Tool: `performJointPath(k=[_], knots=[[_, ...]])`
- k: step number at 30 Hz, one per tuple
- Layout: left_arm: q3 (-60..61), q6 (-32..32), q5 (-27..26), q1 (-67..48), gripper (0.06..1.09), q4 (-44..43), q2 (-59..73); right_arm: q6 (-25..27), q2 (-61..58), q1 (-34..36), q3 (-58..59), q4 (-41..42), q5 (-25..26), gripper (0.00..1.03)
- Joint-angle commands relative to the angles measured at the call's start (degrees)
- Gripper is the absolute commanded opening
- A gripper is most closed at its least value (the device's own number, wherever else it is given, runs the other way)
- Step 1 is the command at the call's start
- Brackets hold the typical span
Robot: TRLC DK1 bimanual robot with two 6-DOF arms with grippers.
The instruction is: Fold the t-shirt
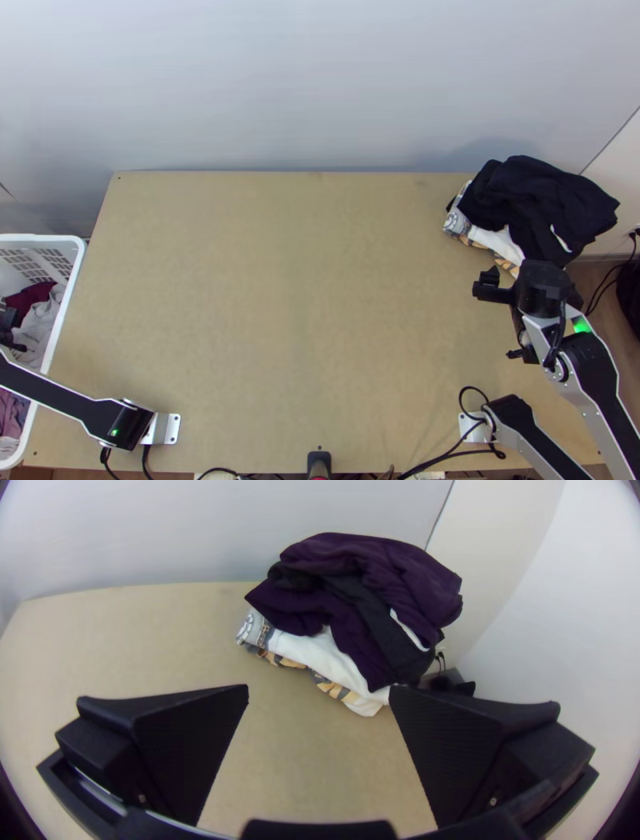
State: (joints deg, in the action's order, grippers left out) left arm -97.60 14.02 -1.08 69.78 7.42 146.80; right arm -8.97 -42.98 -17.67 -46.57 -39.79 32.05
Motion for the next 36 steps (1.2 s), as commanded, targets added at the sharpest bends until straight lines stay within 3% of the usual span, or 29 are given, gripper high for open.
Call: performJointPath(k=[1, 4, 7, 10, 16, 23, 36], knots=[[-3.5, 0.2, 0.2, -1.3, 0.76, 2.2, 3.2, 0.4, -0.5, 0.2, 0.4, 0.0, 0.0, 0.98], [-4.0, -0.4, 0.2, -1.2, 0.53, 2.3, 3.7, 0.4, -0.8, 0.2, 0.4, 0.3, 0.0, 0.98], [-4.0, -1.7, 0.1, -1.2, 0.39, 2.6, 4.1, 0.6, -0.8, 0.2, 0.7, 0.5, 0.0, 0.98], [-4.0, -2.8, -0.1, -1.1, 0.09, 2.8, 3.9, 1.0, -0.8, 0.3, 0.8, 0.6, 0.0, 0.98], [-3.8, -2.6, -0.5, -1.0, 0.09, 6.3, 0.8, 1.2, -0.8, 0.3, 0.5, 0.9, 0.0, 0.98], [0.0, 1.0, -14.2, -1.3, 0.09, 10.0, -12.6, 1.2, -0.9, 0.2, 0.3, 1.9, 0.0, 0.98], [-1.3, 12.3, -26.4, -2.6, 0.09, 10.0, -44.5, 1.4, -1.2, 0.2, -4.2, 1.7, 0.0, 0.98]])
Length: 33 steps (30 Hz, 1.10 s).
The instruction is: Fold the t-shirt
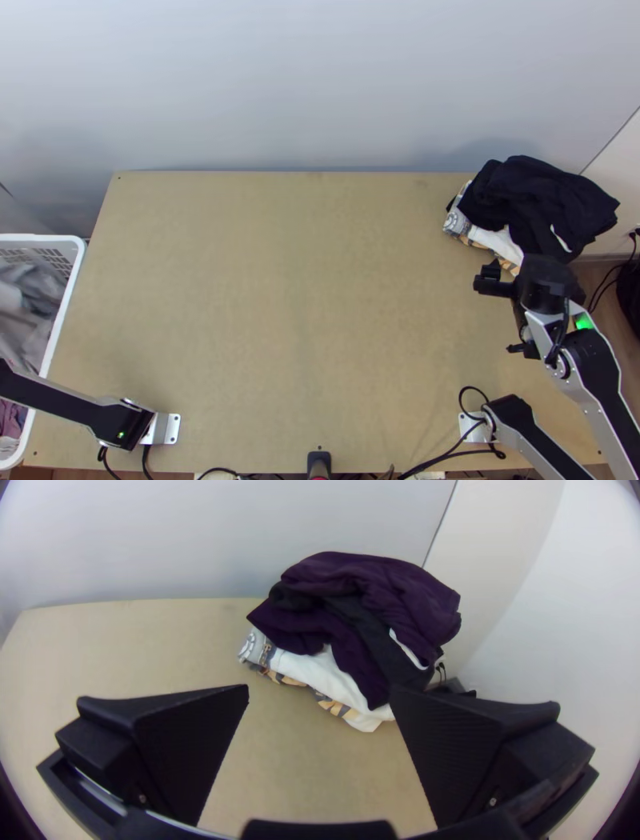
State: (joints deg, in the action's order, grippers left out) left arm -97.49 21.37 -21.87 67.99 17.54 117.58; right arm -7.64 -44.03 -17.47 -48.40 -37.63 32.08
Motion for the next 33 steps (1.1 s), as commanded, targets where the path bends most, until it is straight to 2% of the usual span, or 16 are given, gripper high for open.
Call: performJointPath(k=[1, 3, 6, 12, 18, 24, 29, 33], knots=[[-1.8, 6.1, -7.1, -1.0, 0.09, -0.2, -17.4, 0.1, -0.2, 0.0, -2.6, -0.4, 0.0, 0.98], [-2.5, 7.9, -10.5, -1.9, 0.09, 0.0, -21.7, 0.1, -0.2, 0.0, -3.0, -0.4, 0.0, 0.98], [-2.4, 9.5, -12.7, -4.4, 0.09, 0.0, -29.1, 0.1, 0.1, -0.1, -3.6, -0.6, 0.0, 0.98], [-2.3, 11.6, -13.7, -13.1, 0.09, -0.1, -42.9, 0.3, 0.4, 0.1, -7.0, -1.7, 0.0, 0.97], [0.5, 14.3, -13.7, -28.3, 0.09, 1.8, -53.1, 1.3, 1.2, 0.2, -7.8, -2.5, 0.0, 0.98], [7.2, 13.4, -2.3, -54.0, 0.09, 6.6, -58.6, 1.3, 2.6, 1.5, -7.8, -3.5, 0.0, 0.98], [19.2, 13.6, 0.6, -69.5, 0.09, 8.1, -61.1, 1.4, 3.5, 3.2, -8.2, -3.8, 0.0, 0.98], [24.6, 13.5, 7.0, -82.7, 0.09, 9.0, -61.2, 2.3, 2.9, 3.5, -10.0, -5.9, 0.0, 0.98]])
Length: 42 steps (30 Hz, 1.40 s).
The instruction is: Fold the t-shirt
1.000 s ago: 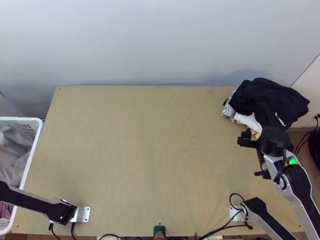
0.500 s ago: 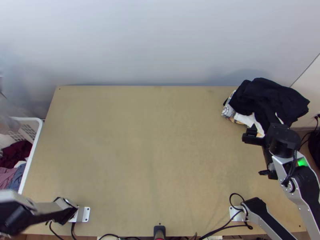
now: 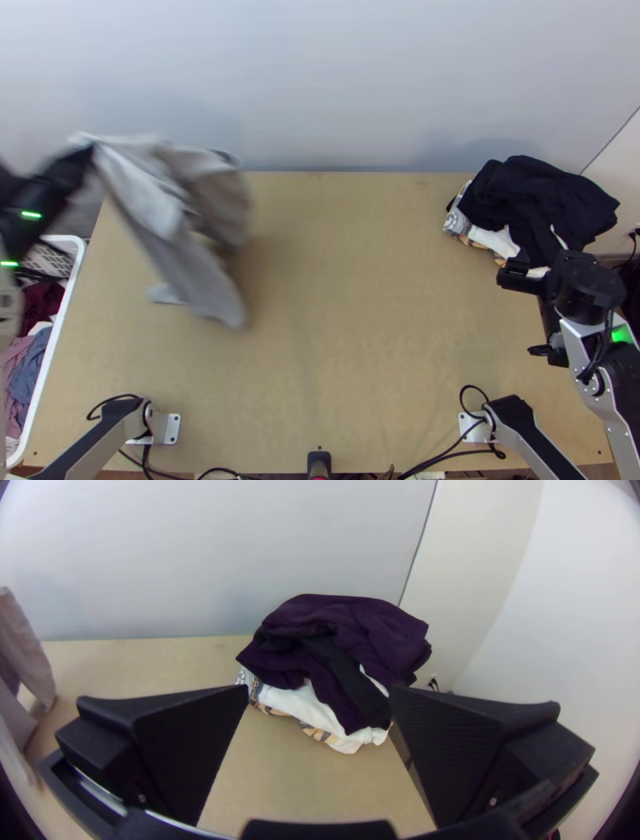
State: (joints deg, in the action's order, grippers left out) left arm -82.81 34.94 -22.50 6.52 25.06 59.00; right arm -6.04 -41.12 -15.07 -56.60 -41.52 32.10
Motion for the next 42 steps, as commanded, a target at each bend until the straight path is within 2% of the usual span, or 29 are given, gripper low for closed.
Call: performJointPath(k=[1, 6, 11, 15, 19, 25, 31, 32, 36, 37, 42], knots=[[11.2, -0.2, 9.5, -24.3, 0.09, 1.2, -2.6, 0.7, -0.4, 1.1, -2.4, -2.8, 0.0, 0.98], [16.1, -0.7, 18.1, -39.0, 0.09, -2.8, 1.1, 0.6, -1.5, 2.1, -4.0, -4.6, -0.1, 0.98], [13.5, -0.7, 21.3, -49.8, 0.09, -5.5, 8.8, 0.4, -1.5, 2.6, -4.7, -4.6, -0.2, 0.98], [7.3, -0.7, 23.6, -55.6, 0.09, -5.5, 17.9, 0.5, -2.1, 3.4, -5.7, -4.7, -0.2, 0.98], [-0.7, -0.6, 23.8, -59.1, 0.09, -5.5, 27.8, 0.2, -2.9, 5.7, -6.6, -5.0, -0.3, 0.98], [-17.1, -0.5, 25.1, -64.4, 0.09, -5.4, 42.2, -4.1, -2.7, 7.2, -5.1, -6.1, -1.2, 0.98], [-27.8, -0.5, 26.1, -68.0, 0.1, -4.7, 53.5, -4.9, -2.7, 8.4, -2.6, -5.9, -1.6, 0.98], [-28.3, -0.5, 26.1, -68.0, 0.18, -4.7, 54.6, -5.0, -2.8, 8.7, -2.0, -5.7, -1.6, 0.98], [-28.3, -0.3, 25.9, -68.0, 0.99, -1.8, 56.1, -5.7, -3.3, 8.6, -0.8, -4.8, -1.9, 0.98], [-28.3, -0.4, 25.7, -67.9, 1.04, -0.7, 56.0, -6.0, -3.5, 8.5, -0.5, -4.6, -2.1, 0.98], [-26.1, -1.5, 25.4, -65.1, 1.04, 1.9, 52.7, -7.2, -4.3, 7.6, 0.3, -3.3, -3.5, 0.98]])
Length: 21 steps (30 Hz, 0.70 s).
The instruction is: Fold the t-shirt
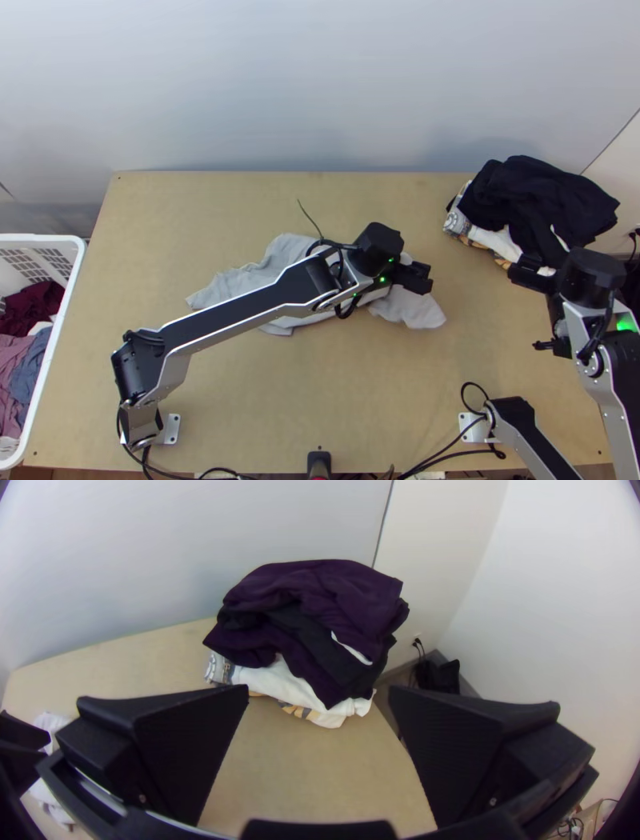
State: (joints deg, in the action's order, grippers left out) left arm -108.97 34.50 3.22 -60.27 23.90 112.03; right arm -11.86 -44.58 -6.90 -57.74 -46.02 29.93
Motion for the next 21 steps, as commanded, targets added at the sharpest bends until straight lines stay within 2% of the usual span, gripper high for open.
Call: performJointPath(k=[1, 9, 15, 19, 21], knots=[[1.6, -2.4, -0.1, 2.2, 1.04, 3.0, -1.6, -1.8, -1.2, -0.7, 1.6, 1.2, -1.9, 0.98], [14.2, -3.3, -0.1, 7.0, 1.03, 8.4, -13.3, -3.3, -3.9, -3.7, 1.8, 1.2, -3.7, 0.98], [24.2, -4.9, -0.4, 12.8, 1.03, 23.6, -22.5, -3.3, -4.6, -5.0, 2.5, 1.8, -3.8, 0.98], [38.6, -5.1, -0.1, 15.9, 1.03, 23.0, -31.0, -3.3, -4.4, -5.1, 2.8, 1.8, -3.9, 0.98], [43.3, -4.7, 0.3, 17.5, 0.99, 22.3, -33.8, -3.3, -3.6, -5.3, 3.6, 1.6, -4.1, 0.98]])
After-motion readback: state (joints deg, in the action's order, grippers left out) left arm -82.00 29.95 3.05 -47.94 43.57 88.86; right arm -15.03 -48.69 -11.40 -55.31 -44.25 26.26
